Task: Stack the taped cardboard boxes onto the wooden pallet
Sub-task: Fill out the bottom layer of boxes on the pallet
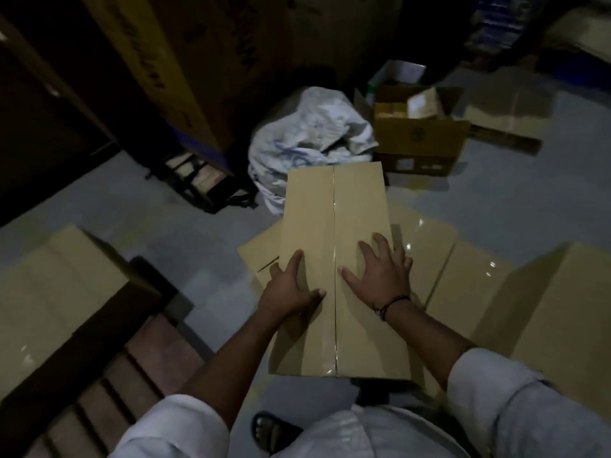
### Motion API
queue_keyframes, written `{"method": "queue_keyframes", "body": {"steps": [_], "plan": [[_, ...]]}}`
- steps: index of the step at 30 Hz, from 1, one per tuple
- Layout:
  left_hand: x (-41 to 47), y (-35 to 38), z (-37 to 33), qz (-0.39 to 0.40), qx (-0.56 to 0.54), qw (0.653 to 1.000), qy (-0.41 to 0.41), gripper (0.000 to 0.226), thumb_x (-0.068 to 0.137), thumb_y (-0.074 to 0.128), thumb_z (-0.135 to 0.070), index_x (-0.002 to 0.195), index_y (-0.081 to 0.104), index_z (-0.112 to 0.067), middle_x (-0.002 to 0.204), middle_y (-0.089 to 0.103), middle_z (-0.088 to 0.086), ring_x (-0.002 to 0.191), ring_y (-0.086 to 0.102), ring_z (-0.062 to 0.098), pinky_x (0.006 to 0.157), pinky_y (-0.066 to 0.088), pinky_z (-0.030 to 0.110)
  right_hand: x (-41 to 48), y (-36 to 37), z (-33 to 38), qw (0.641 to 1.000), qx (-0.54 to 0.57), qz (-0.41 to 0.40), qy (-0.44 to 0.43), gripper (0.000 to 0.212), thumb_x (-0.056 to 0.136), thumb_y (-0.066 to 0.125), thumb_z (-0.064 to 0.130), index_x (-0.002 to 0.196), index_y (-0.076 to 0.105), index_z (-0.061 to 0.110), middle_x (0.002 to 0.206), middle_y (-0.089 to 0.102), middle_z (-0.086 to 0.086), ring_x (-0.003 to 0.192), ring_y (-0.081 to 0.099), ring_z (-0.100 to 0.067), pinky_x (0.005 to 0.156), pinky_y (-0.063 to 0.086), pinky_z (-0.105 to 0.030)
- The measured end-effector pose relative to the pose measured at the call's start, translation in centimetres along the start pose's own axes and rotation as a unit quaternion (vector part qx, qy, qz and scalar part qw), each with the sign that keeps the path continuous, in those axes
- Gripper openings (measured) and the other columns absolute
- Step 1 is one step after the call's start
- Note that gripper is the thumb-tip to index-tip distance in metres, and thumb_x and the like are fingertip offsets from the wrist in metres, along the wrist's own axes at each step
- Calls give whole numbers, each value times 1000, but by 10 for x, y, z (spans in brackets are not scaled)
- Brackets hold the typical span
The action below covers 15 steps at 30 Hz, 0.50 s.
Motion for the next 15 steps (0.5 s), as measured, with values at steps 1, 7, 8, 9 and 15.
{"method": "queue_keyframes", "body": {"steps": [1, 7, 8, 9, 15], "plan": [[-6, -11, 15, -15, -7, 1000, -8, 114, 77, 80, -59, 161, 7, -38, 160, 15, 18, 135, 47, 38, 104, 45, 42, 2, 3, 20, 1000, -3, 1, -19, 78, 81, 46, 78, 145, 44, 33, 160, 26, -2, 135, 31, -42, 109, 30, -54], [-45, -64, 121, -74, -54, 993, -80, 122, 71, 83, -62, 161, 3, -40, 161, 12, 13, 137, 44, 37, 110, 45, 47, -4, 30, 140, 992, -20, 23, -124, 77, 80, 46, 78, 144, 44, 35, 160, 25, 1, 133, 31, -38, 109, 29, -54], [-52, -71, 138, -79, -58, 991, -94, 123, 70, 83, -63, 160, 2, -41, 161, 11, 12, 136, 45, 37, 109, 45, 47, -7, 36, 160, 989, -23, 30, -140, 77, 80, 46, 78, 144, 44, 35, 160, 25, 1, 134, 31, -38, 109, 29, -53], [-60, -77, 154, -85, -58, 989, -105, 124, 70, 83, -64, 160, 1, -42, 160, 12, 13, 135, 45, 37, 108, 46, 46, -11, 42, 178, 987, -25, 36, -155, 77, 80, 45, 79, 144, 44, 35, 160, 25, 1, 133, 31, -38, 109, 29, -53], [-105, -105, 251, -116, -84, 977, -159, 127, 66, 80, -70, 160, -1, -40, 163, 22, 14, 140, 43, 33, 106, 46, 41, -44, 82, 277, 970, -44, 78, -227, 78, 79, 44, 81, 144, 43, 36, 159, 24, 2, 136, 29, -36, 109, 30, -52]]}}
Point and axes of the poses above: each hand's wrist, its own x-axis towards the middle knuckle, its own y-axis out of the palm, z = x × y, the point moved 2 cm from there along x, towards the middle knuckle
